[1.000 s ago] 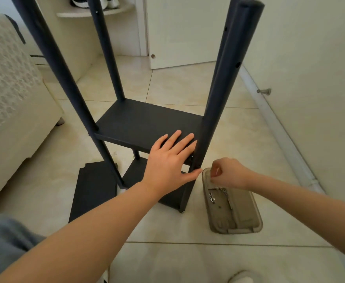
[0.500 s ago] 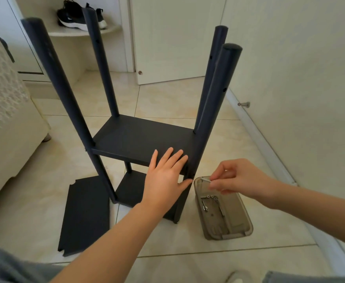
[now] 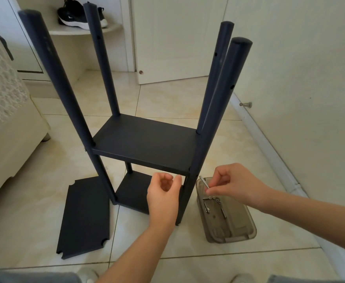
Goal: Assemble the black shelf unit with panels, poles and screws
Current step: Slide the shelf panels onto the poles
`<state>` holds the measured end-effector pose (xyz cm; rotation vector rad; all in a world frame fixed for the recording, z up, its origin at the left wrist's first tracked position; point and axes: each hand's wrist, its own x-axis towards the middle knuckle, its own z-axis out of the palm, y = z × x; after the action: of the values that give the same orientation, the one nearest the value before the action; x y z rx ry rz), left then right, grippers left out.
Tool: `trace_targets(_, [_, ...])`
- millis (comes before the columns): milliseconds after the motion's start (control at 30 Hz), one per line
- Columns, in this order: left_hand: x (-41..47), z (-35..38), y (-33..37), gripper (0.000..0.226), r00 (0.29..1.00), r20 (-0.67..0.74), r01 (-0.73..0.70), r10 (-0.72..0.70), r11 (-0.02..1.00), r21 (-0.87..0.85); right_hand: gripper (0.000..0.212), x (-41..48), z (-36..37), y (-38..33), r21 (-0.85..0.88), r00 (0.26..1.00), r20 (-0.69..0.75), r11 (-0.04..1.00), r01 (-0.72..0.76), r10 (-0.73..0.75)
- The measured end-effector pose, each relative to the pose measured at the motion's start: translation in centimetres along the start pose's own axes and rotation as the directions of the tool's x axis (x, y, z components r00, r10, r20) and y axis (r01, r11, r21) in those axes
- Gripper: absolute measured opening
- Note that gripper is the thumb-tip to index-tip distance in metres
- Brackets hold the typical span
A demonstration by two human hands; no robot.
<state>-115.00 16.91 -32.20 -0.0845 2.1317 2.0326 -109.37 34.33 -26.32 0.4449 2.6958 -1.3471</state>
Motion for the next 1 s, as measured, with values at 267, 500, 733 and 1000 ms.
trace_targets(267, [1.4,1.0,0.7,0.029,0.902,0.339,0.369,-0.267,0.884,-0.287,0.016,0.2,0.2,-0.3,0.037,1.0,0.017,0.999,-0.004,0.004])
trace_targets(500, [1.9,1.4,0.5,0.024,0.858,0.422,0.442,-0.293,0.84,-0.315,0.015,0.3,0.4,-0.2,0.08,1.0,-0.002,0.997,-0.013,0.013])
trace_targets(733, [2.3,1.4,0.4,0.02,0.837,0.454,0.466,-0.304,0.831,-0.303,0.014,0.4,0.7,-0.3,0.116,0.998,-0.043,0.993,-0.03,0.035])
trace_targets(1000, [2.7,1.5,0.0,0.015,0.833,0.466,0.463,-0.298,0.837,-0.293,0.011,0.6,1.6,-0.4,0.108,0.993,-0.116,0.994,-0.009,0.021])
